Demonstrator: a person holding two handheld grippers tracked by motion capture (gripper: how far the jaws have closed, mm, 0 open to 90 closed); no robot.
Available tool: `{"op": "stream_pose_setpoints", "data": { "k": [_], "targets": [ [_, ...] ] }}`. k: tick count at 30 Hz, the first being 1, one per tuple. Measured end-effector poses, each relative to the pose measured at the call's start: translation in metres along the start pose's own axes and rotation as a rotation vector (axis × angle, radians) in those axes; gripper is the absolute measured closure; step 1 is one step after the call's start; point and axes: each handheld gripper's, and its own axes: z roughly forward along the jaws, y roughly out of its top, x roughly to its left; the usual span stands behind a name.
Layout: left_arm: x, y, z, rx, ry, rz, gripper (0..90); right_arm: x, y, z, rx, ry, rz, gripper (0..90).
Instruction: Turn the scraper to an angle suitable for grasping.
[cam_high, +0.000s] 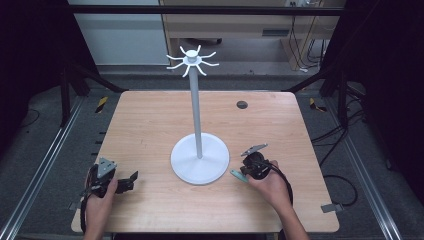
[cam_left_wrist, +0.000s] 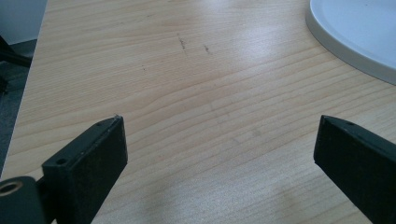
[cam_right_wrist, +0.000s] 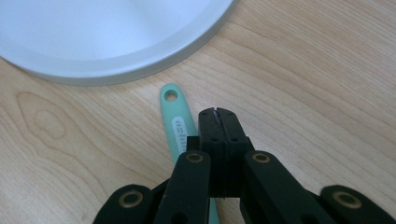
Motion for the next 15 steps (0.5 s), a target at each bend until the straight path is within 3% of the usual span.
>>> {"op": "stream_pose_setpoints", "data": {
  "k": [15],
  "targets": [
    [-0.0002,-0.0001,-0.0004,-0.002,0.002,-0.002,2.3,0.0053,0.0069,-0.0079,0.058,0.024,-0.053,76.0]
  ]
}}
